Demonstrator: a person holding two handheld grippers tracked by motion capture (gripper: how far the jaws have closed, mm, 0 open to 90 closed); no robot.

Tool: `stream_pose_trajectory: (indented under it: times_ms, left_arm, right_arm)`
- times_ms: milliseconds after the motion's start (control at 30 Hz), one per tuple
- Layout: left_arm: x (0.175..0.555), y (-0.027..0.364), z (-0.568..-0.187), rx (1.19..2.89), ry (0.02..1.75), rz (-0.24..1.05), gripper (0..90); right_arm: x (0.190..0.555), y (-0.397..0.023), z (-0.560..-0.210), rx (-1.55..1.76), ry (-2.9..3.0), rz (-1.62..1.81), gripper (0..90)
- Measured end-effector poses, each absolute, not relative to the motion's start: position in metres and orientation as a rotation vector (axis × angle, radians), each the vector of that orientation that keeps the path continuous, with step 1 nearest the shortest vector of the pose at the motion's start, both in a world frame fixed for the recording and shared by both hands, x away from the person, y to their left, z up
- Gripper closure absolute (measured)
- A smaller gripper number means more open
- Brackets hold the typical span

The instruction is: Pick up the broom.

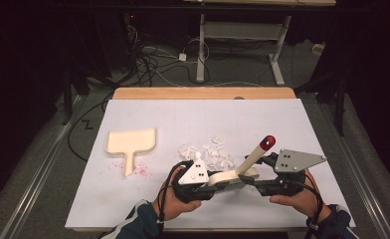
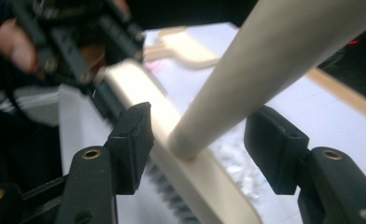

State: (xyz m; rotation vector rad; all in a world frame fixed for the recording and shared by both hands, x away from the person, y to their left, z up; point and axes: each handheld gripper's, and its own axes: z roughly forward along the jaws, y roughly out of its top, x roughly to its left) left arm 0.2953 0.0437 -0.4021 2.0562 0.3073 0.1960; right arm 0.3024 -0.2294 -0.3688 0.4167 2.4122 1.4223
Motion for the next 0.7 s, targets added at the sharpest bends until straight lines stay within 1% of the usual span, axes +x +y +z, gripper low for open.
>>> stream_pose_trajectory:
  times_ms: [133, 300, 433, 533, 600, 700]
  left_arm:
    - [0.294, 0.044, -0.402, 2.054, 0.270, 0.165, 65.2]
    - [0.295, 0.045, -0.402, 2.046, 0.230, 0.115, 65.2]
    - [0.296, 0.047, -0.402, 2.025, 0.212, 0.085, 65.1]
    - [0.300, 0.051, -0.403, 2.009, 0.191, 0.025, 64.8]
    - [0.301, 0.052, -0.404, 2.010, 0.186, 0.035, 63.2]
    - [0.302, 0.054, -0.404, 2.023, 0.181, 0.062, 58.2]
  right_arm:
    - [0.311, -0.230, -0.381, 0.364, 2.502, 1.414, 39.2]
    - [0.321, -0.228, -0.397, 0.297, 2.680, 1.453, 41.6]
    - [0.323, -0.225, -0.403, 0.255, 2.730, 1.470, 51.0]
    - [0.322, -0.223, -0.405, 0.206, 2.736, 1.483, 56.2]
    - [0.320, -0.222, -0.405, 0.173, 2.742, 1.487, 60.1]
    - [0.316, -0.219, -0.404, 0.142, 2.731, 1.459, 64.9]
